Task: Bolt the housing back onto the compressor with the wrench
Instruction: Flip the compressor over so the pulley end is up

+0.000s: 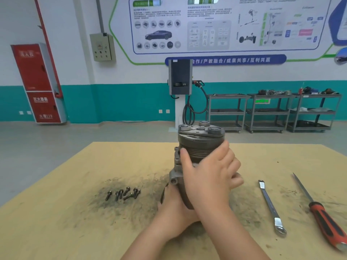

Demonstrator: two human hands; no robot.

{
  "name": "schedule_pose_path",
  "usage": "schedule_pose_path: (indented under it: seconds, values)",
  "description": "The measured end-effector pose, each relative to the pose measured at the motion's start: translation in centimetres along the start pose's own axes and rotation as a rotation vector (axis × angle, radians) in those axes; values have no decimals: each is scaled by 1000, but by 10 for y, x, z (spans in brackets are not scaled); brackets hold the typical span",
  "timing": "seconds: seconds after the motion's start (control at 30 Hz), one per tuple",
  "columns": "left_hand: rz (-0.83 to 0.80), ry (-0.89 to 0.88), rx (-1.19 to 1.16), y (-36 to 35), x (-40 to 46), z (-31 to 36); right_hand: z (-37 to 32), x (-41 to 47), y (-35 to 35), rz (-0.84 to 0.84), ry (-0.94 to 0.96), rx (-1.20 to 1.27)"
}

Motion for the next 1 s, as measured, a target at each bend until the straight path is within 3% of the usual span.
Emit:
schedule_pose_path:
  seconds: [0.1, 0.27, 0.33, 0.43, 0.63, 0.7, 0.8, 1.0]
  values:
    - [120, 97, 116, 8, -3, -16, 26, 1, 7, 11, 58, 131]
    - [237, 165, 195, 4, 4, -25, 43, 20, -15, -399, 181, 440]
    - [250, 195, 180, -3, 11, -24, 48, 33, -23, -462, 204, 483]
    - [201, 214, 142, -7, 24, -23, 62, 44, -25, -457, 235, 504]
    - [34, 202, 237, 4, 32, -24, 124, 64, -23, -372, 94, 534]
    - [93, 163, 127, 19, 28, -12, 125, 63, -23, -365, 78, 579]
    - [289, -54, -76, 39, 24, 20, 105, 50, -28, -409, 124, 612]
    - [281, -139, -227, 11, 41, 31, 77, 45, -36, -369, 174, 793]
Point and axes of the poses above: each hand's wrist, its own x-axis towards the middle knuckle, its own y-axis out of the back of the hand, z = x × y, the point moved 8 cm from there along x, towards the middle knuckle, and after that the axes turned 14 degrees about -x, right-handed, at the moved point
